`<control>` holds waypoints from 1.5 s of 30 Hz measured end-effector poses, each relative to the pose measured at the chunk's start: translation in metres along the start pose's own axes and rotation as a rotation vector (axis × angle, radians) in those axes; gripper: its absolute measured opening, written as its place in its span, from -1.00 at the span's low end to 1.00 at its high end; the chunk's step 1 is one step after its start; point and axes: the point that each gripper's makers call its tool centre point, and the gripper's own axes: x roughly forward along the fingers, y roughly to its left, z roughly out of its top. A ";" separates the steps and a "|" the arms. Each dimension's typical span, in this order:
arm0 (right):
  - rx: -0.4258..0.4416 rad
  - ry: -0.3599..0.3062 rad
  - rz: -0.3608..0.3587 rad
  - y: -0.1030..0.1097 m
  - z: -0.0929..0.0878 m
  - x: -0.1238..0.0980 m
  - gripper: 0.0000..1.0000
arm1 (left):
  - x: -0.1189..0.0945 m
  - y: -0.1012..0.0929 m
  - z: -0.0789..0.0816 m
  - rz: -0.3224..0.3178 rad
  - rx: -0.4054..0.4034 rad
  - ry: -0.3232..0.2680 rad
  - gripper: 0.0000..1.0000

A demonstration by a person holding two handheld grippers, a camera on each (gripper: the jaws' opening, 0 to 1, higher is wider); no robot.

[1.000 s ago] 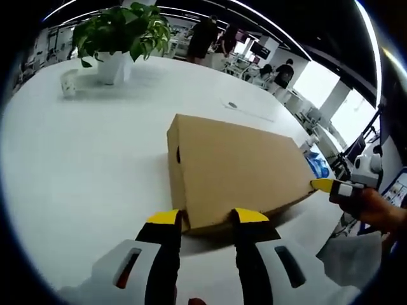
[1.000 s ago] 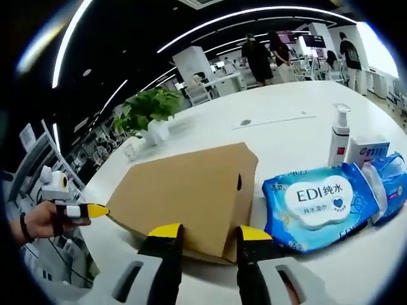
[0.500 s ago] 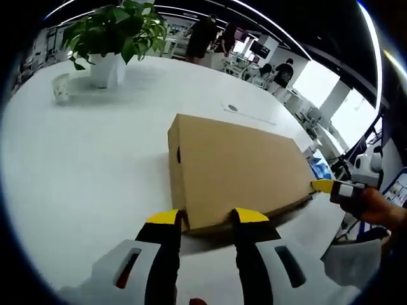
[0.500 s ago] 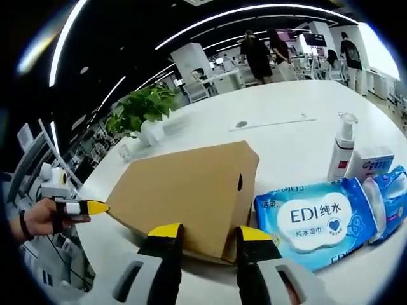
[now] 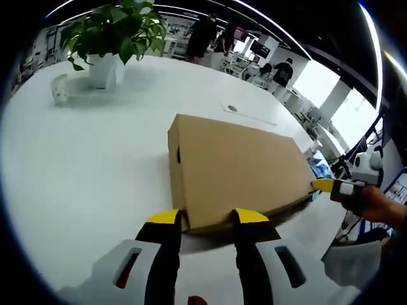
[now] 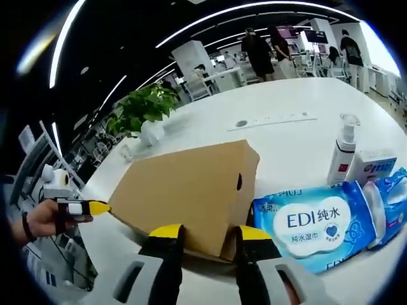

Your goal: Operate the shoe box by opening the lid, removing the specified soft item, and placing it in the target area until the item is outside and the box remains undamaged.

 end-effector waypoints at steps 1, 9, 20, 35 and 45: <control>-0.012 -0.016 0.000 -0.002 0.003 -0.003 -0.41 | -0.002 0.000 0.000 0.006 0.010 0.001 -0.38; -0.033 -0.087 -0.034 -0.038 0.004 -0.056 -0.14 | -0.025 -0.014 -0.006 0.014 0.053 -0.044 -0.13; -0.020 -0.152 -0.078 -0.065 -0.015 -0.126 -0.01 | -0.043 -0.052 -0.040 -0.013 0.094 -0.057 -0.03; 0.043 -0.270 -0.129 -0.068 -0.016 -0.171 0.03 | -0.054 -0.103 -0.051 -0.025 0.118 -0.140 -0.01; -0.052 -0.257 -0.124 -0.050 -0.026 -0.171 0.06 | -0.057 -0.116 -0.056 -0.007 0.096 -0.182 -0.02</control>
